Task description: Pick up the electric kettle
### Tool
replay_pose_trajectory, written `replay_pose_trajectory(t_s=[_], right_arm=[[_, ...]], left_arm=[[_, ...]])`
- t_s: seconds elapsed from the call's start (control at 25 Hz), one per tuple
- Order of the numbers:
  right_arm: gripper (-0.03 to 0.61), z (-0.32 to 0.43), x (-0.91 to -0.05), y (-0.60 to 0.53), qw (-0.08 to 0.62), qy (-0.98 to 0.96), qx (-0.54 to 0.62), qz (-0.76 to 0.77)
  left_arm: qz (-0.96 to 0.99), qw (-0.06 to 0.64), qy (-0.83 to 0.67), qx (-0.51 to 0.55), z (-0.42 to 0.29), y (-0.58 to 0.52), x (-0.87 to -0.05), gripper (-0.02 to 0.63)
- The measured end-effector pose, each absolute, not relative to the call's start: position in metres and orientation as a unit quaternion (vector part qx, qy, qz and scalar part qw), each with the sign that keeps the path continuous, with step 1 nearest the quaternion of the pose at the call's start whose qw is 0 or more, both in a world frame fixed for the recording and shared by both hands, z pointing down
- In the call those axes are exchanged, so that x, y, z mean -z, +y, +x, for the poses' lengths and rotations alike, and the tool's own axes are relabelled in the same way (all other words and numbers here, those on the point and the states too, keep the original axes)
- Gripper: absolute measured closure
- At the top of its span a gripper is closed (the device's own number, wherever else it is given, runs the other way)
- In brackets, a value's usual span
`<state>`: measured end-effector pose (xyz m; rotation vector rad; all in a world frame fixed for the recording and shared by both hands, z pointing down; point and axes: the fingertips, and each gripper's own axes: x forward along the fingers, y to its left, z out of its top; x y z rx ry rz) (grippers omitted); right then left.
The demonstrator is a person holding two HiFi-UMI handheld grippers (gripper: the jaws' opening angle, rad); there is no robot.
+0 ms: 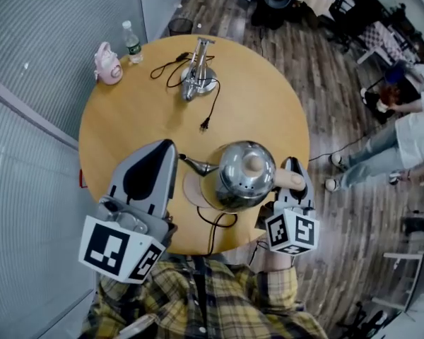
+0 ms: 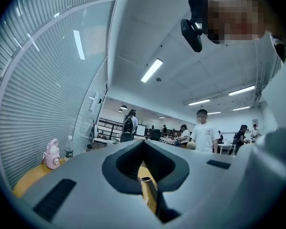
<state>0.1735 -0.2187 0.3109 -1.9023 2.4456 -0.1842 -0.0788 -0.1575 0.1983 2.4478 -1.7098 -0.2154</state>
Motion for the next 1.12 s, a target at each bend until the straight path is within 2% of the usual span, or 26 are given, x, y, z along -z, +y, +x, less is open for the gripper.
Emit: replay_pose_trajectory(t_s=[0.52,1.12], right_arm=[[0.525,0.196,-0.241,-0.168,0.024,0.806,0.053,-0.590],[0.525,0.191,-0.240,-0.159,0.031,0.808,0.065,-0.585]], left_arm=[[0.818,0.084,-0.567,0.049,-0.074,-0.144,-0.212,0.612],[0.823,0.100,-0.558,0.032,-0.069,-0.146,-0.239,0.612]])
